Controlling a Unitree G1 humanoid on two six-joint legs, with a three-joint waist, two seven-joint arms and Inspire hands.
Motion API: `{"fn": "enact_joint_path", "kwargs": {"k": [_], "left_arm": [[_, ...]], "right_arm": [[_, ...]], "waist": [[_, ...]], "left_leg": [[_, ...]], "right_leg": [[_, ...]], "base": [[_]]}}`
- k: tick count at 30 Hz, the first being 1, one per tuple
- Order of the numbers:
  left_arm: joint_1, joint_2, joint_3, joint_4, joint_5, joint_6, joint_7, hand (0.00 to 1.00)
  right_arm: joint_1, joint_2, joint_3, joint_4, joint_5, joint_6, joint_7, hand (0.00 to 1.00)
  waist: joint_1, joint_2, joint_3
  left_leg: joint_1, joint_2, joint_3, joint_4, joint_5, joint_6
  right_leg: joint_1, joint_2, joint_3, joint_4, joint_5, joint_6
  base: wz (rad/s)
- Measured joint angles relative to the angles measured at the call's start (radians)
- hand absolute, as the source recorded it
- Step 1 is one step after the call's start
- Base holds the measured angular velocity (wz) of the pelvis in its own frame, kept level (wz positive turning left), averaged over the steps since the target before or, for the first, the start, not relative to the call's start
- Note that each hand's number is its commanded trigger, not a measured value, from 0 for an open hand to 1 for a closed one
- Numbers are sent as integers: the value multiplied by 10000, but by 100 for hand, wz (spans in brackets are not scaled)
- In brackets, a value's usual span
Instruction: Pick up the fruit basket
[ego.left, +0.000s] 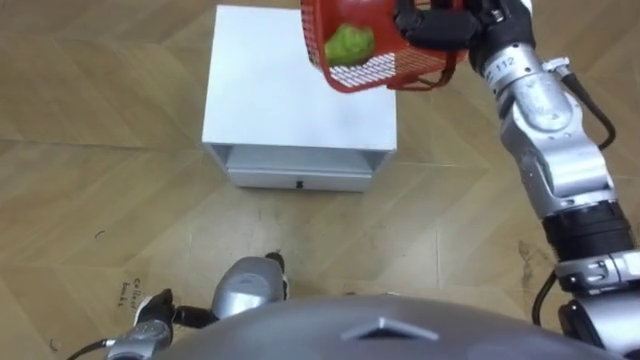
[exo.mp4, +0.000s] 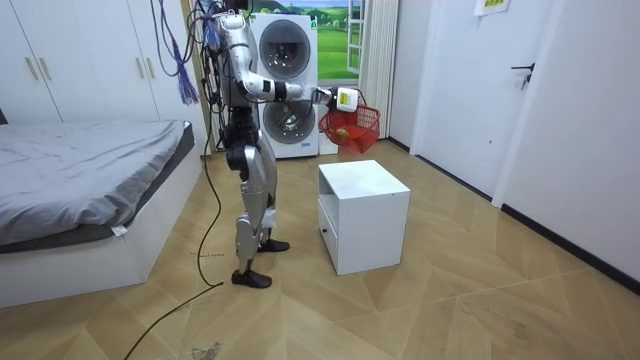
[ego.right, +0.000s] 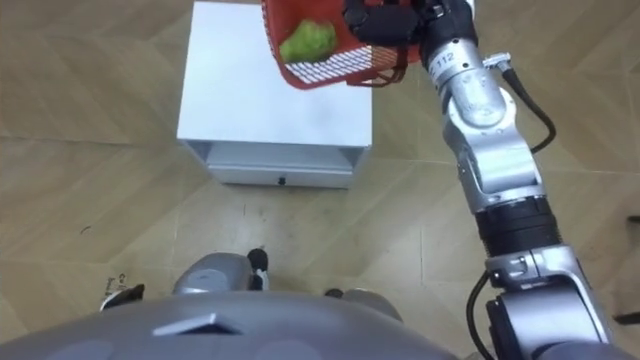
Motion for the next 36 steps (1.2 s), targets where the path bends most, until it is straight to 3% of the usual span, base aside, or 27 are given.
{"fn": "enact_joint_path", "kwargs": {"k": [6,10,13,15,17,20,22,24,27,29,30,31,32,33,36], "left_arm": [[93,9,12,-63,160,191,-547,0],[107,3,157,-252,143,177,-689,0],[90,-1,164,-253,128,180,-764,0],[95,15,152,-233,121,180,-766,0],[81,111,79,-6,127,148,-766,0],[-179,224,-11,12,121,25,-766,0],[-350,388,-112,-35,127,-59,-752,0],[-486,495,-138,-62,129,-75,-739,0],[-535,514,-267,38,133,-113,-731,0],[-467,536,-569,-22,131,-133,-672,0],[-433,533,-597,-21,132,-131,-669,0],[-321,540,-616,-14,143,-95,-670,0],[-173,452,-654,0,137,-57,-649,0],[-52,396,-679,4,142,-38,-674,0],[13,430,-660,15,138,-34,-695,0]], "right_arm": [[-2,451,-1,581,0,15,-32,100],[12,653,19,919,-293,15,-26,100],[32,640,153,970,-368,31,-32,100],[34,656,438,1117,-370,35,-29,100],[33,659,707,1452,-332,34,49,100],[-3,705,694,1880,-456,32,53,100],[18,785,697,2007,-511,33,46,100],[20,859,697,2015,-590,33,63,100],[-8,870,689,2238,-581,32,92,100],[-70,879,697,2529,-572,30,143,100],[-113,900,708,2635,-571,31,188,100],[-116,943,732,2692,-528,31,192,100],[-156,910,771,2694,-505,31,240,100],[-208,912,798,2695,-489,13,279,100],[-211,934,800,2842,-317,10,279,100]], "waist": [[200,51,0],[236,84,-1],[262,176,30],[278,232,31],[255,199,60],[226,269,110],[219,353,156],[215,342,149],[213,438,159],[266,452,152],[273,442,145],[266,405,125],[293,489,71],[282,666,78],[351,762,98]], "left_leg": [[-166,-42,9,441,-187,164],[-127,-219,-14,556,-359,292],[-230,-298,127,883,-720,433],[-176,-246,377,1044,-934,552],[21,-344,515,1228,-1178,761],[47,-484,427,1492,-1417,1048],[14,-511,217,1555,-1480,1156],[-86,-501,99,1540,-1460,1228],[9,-572,-157,1500,-1498,1332],[127,-615,-380,1376,-1521,1330],[168,-630,-444,1335,-1529,1317],[214,-728,-541,1258,-1569,1281],[270,-710,-557,1166,-1637,1251],[323,-668,-693,1093,-1666,1227],[386,-579,-776,879,-1653,1165]], "right_leg": [[-1,-41,-6,108,-18,81],[3,-328,-134,497,-290,245],[-276,-520,-145,1334,-488,445],[-728,-719,-126,2503,-496,462],[-1186,-1193,-168,3928,-466,500],[-1558,-1460,-115,4847,-72,572],[-1855,-1412,-43,4932,74,551],[-2193,-1152,300,4559,-145,645],[-2380,-684,414,2891,-219,600],[-2405,-317,412,1331,357,312],[-2410,-256,404,1093,646,291],[-2369,-140,416,873,1613,178],[-2269,-148,315,802,1537,61],[-2134,-100,215,663,1537,57],[-2095,-36,47,620,1480,21]], "base": [[0],[8],[-15],[-24],[-13],[3],[6],[13],[36],[41],[35],[26],[27],[16],[15]]}}
